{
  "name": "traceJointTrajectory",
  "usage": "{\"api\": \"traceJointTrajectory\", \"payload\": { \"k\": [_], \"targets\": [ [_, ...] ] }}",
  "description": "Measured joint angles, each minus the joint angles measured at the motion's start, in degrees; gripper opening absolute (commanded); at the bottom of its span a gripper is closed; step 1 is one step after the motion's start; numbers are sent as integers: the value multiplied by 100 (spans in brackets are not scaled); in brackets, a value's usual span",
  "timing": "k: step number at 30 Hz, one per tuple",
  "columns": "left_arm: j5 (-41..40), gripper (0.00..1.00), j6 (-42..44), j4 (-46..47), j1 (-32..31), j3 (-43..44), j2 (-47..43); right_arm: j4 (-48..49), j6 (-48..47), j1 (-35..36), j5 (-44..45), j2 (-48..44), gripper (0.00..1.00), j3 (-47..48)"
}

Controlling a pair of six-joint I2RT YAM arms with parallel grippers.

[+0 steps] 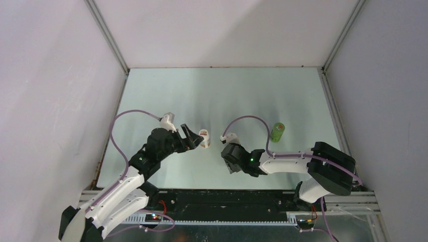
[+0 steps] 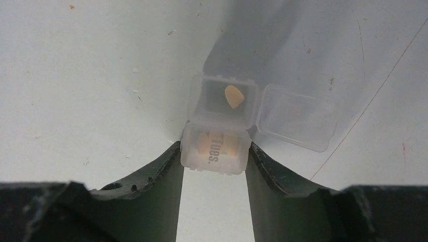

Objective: Sort the pills into containers

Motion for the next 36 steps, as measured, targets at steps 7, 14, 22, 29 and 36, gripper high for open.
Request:
{"api": "traceJointTrajectory", "payload": {
  "k": [7, 14, 22, 29, 36],
  "targets": [
    [280, 91, -280, 382, 0, -160, -7, 2, -566, 2, -133, -138, 40, -4],
    [505, 89, -966, 715, -83, -496, 24, 101, -1609, 199, -748, -1097, 39, -11],
    [496, 89, -1521, 968, -389, -496, 278, 208, -2540, 610, -1506, -1759, 39, -11],
    [514, 87, -1674, 975, -660, -404, 1128, 98, -3040, 885, -1818, -1886, 39, 116],
    [938, 83, -1611, 1316, -907, -179, 1585, 55, -3215, 922, -1912, -1908, 39, 256]
  ]
}}
